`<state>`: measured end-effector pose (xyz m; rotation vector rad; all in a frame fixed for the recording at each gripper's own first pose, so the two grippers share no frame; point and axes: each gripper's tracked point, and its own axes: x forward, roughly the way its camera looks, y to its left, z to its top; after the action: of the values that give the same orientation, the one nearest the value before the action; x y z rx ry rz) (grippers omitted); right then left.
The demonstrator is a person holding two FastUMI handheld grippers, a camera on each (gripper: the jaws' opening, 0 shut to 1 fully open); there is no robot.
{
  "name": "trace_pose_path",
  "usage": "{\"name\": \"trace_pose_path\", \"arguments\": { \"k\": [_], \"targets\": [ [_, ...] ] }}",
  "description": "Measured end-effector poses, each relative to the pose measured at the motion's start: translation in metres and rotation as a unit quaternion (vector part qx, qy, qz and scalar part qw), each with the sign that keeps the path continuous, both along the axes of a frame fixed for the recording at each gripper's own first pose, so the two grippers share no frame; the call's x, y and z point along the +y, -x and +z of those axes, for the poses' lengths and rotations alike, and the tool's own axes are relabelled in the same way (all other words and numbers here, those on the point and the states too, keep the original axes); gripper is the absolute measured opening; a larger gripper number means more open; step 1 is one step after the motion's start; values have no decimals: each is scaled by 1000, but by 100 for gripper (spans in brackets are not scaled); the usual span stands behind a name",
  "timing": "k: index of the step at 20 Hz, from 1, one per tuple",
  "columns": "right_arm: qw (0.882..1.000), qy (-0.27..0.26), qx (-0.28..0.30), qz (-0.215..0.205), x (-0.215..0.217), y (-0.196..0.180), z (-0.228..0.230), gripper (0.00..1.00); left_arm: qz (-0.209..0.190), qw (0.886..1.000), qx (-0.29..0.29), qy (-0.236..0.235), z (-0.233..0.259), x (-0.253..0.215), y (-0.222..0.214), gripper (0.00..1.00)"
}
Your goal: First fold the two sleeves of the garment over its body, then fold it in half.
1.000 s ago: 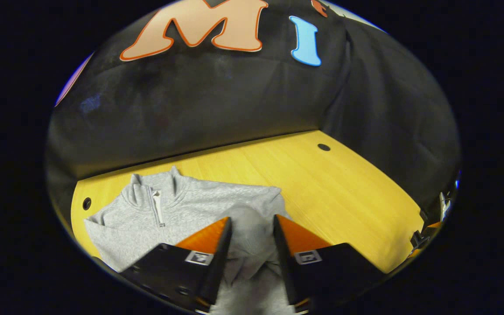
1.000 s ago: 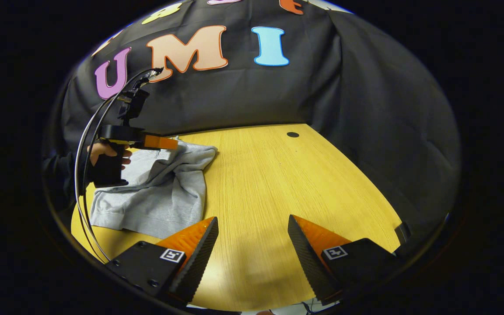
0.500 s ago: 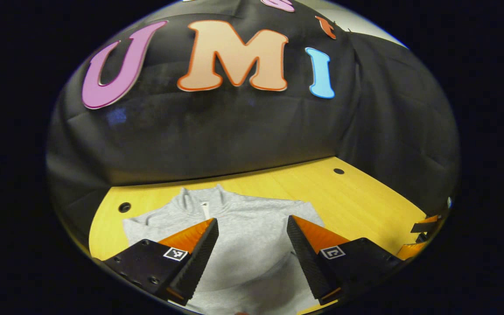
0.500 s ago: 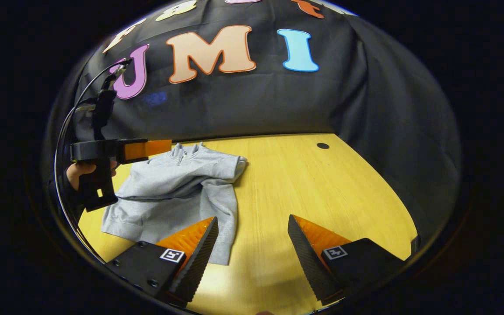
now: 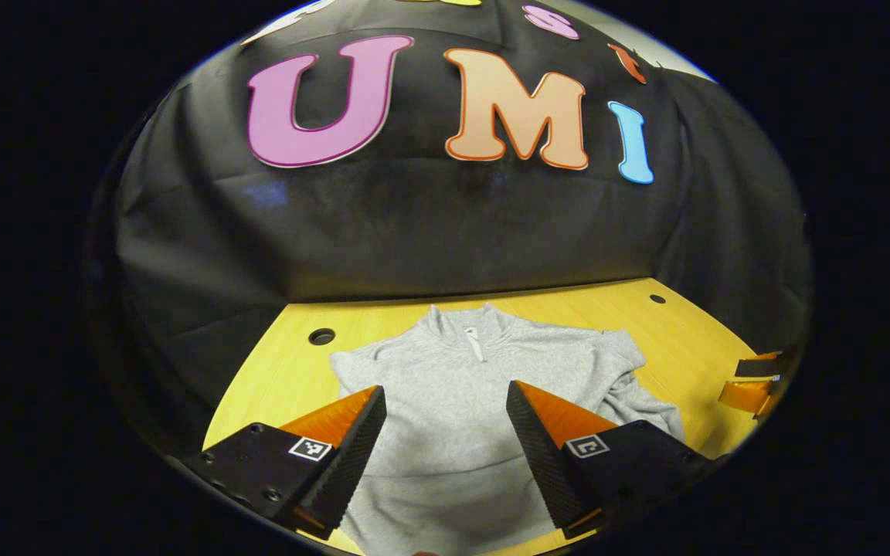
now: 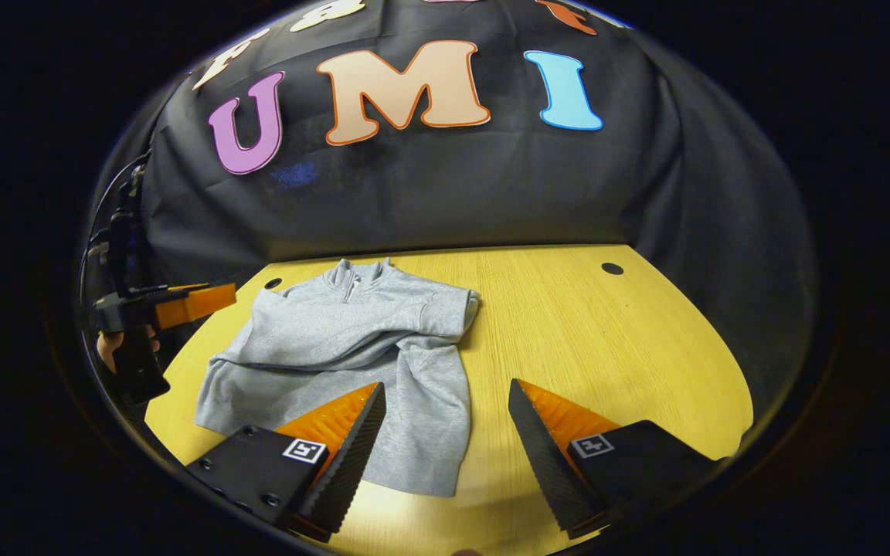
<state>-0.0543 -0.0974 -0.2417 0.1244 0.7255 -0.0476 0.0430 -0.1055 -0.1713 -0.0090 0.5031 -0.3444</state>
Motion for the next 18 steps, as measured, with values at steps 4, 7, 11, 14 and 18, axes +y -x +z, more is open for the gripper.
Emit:
{"name": "trace_pose_path", "arguments": {
  "k": [4,7,11,14,18],
  "targets": [
    [1000,1,8,0,8,-5,-16,96,20,1000,22,-6,-19,35,22,94],
    [1000,4,16,6,13,-5,-25,96,35,998,50,-2,-38,55,41,94],
    [999,11,30,14,18,0,-36,96,48,996,81,1,-62,72,65,94],
    [998,18,46,26,23,8,-48,99,48,993,107,-9,-87,81,84,94],
    [996,28,72,39,29,22,-69,96,52,988,144,-20,-119,87,110,94]
  ]
}}
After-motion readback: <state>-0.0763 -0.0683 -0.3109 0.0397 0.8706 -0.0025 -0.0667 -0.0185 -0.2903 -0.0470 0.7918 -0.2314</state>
